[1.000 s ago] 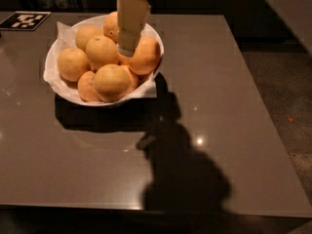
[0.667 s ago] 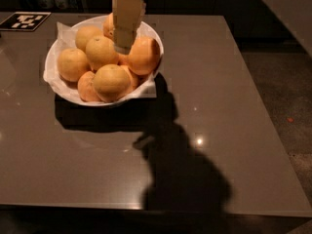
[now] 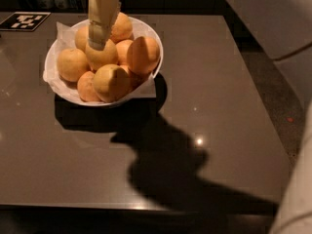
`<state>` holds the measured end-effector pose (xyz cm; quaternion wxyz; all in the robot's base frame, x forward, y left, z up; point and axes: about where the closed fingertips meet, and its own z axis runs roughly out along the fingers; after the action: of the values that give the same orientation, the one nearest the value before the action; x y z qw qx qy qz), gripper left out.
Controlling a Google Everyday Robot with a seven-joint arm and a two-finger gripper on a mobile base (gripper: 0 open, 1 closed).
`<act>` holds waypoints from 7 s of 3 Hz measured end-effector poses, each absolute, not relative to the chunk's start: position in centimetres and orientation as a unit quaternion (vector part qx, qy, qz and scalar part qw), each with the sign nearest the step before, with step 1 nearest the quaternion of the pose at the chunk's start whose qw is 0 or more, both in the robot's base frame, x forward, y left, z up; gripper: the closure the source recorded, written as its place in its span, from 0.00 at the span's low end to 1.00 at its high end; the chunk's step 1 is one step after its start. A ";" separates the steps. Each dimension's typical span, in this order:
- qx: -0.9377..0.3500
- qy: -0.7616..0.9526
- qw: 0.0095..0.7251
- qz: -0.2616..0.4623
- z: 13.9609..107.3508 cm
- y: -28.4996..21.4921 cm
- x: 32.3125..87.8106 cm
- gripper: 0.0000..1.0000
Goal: Pick orange from white bowl
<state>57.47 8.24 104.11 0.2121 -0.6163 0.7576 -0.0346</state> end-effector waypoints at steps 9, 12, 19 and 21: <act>-0.579 0.798 0.163 0.033 98.3 12.4 60.9 0.25; -0.580 0.799 0.140 0.071 96.3 12.9 61.2 0.32; -0.624 0.754 0.189 0.080 97.2 12.1 60.3 1.00; -0.678 0.693 0.230 0.082 101.7 11.2 56.1 1.00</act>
Offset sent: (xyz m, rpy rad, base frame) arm 0.0044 0.0153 -0.0170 0.0043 0.0630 0.0078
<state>56.10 11.24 101.69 0.2304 -0.6780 0.6933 0.0815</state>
